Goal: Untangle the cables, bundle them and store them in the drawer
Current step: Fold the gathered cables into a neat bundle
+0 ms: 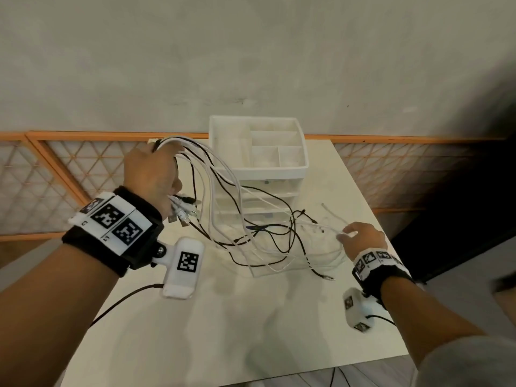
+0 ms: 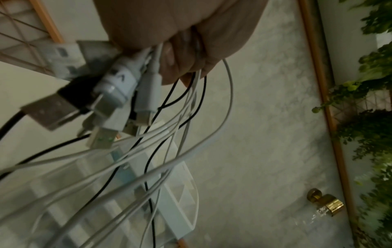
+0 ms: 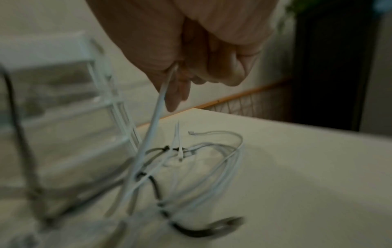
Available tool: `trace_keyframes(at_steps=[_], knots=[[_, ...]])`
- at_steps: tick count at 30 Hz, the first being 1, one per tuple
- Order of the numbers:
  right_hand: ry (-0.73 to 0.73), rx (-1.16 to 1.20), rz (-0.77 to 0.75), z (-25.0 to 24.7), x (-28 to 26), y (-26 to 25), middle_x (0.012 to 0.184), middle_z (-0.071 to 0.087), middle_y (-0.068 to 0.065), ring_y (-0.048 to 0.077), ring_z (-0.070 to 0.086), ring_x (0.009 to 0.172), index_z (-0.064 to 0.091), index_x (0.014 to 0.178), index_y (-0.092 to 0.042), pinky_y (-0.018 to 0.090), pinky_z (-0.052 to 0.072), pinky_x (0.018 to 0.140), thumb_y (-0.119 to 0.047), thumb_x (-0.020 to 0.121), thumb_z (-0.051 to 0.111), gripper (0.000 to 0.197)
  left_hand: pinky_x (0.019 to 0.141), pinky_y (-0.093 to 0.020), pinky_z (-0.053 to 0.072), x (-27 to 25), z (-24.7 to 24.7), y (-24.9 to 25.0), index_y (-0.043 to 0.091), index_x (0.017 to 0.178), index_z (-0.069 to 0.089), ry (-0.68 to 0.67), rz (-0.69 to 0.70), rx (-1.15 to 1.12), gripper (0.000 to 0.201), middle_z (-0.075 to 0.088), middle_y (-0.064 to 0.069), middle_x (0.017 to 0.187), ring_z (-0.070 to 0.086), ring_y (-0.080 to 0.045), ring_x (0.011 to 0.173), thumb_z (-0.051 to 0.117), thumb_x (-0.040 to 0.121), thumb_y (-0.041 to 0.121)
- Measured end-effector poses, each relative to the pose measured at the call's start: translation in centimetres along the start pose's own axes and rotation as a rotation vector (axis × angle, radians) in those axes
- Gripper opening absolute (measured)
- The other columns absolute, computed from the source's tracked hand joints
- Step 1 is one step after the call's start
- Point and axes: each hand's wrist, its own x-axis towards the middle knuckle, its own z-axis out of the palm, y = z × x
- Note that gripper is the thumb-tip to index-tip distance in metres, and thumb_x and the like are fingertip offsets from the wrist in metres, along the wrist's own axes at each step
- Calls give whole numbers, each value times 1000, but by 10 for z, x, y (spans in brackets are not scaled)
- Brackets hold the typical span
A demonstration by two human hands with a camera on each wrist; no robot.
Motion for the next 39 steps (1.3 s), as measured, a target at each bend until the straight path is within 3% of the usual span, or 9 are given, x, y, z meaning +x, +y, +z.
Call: trace_keyframes(at_steps=[5,10,14,19,24,29,32,36,39], knots=[[-4,617,2,-11,-4,-15,69,66,11,21,49,48,75,75,-14,35,45,52,-51,80,75,37,36,-15,20,-1,-1,-11,9,85,59,11,-8,60,7,25,-5,57,20,-11,31,63,85,15],[-166,1146,-121,-40,-18,-46,83,74,5,12,32,42,72,103,-29,24,31,42,-53,95,55,30,36,-14,20,-4,5,-16,10,83,61,21,-20,97,9,28,-5,58,22,-11,30,61,88,16],[-240,901,-227,-42,-18,-55,62,58,-2,13,38,51,66,108,-50,28,34,50,-59,101,27,40,38,-12,21,-10,12,-16,13,80,59,-8,-12,108,9,27,-4,56,23,-11,29,60,89,17],[-182,125,-442,-37,-12,-49,115,68,-6,20,61,107,76,98,-30,31,40,95,-45,102,42,38,37,-14,23,-11,11,-12,14,75,58,-31,35,142,11,30,-3,54,25,-12,30,61,86,15],[189,-47,-470,-28,4,-44,87,56,10,37,59,92,77,103,-15,33,39,72,-42,100,50,39,39,-18,23,-16,6,-6,18,66,60,-92,33,169,19,31,3,46,24,-14,35,63,85,14],[-172,-254,-266,-4,-2,-31,143,43,16,37,50,126,46,140,-9,41,42,103,-38,94,59,56,39,-19,21,-23,0,1,12,76,65,-217,19,209,12,30,5,43,22,-13,36,64,88,15],[-231,0,-447,-16,-25,-61,152,31,8,25,52,120,31,153,-18,32,41,102,-32,83,73,83,40,-20,18,-30,1,0,1,84,65,-301,10,331,16,28,3,48,20,-16,42,63,90,16],[-464,457,-899,-43,-96,-139,151,28,-7,-5,45,93,12,155,-39,19,43,87,-50,62,86,119,42,-23,26,-50,18,2,-3,80,59,-483,102,570,25,38,2,52,30,-16,43,63,88,20],[-464,459,-1034,-34,-118,-166,133,55,-4,6,58,110,38,146,-27,32,50,99,-29,62,89,98,54,-23,44,-63,26,18,14,82,72,-614,289,793,13,65,7,67,57,-9,58,62,88,19]])
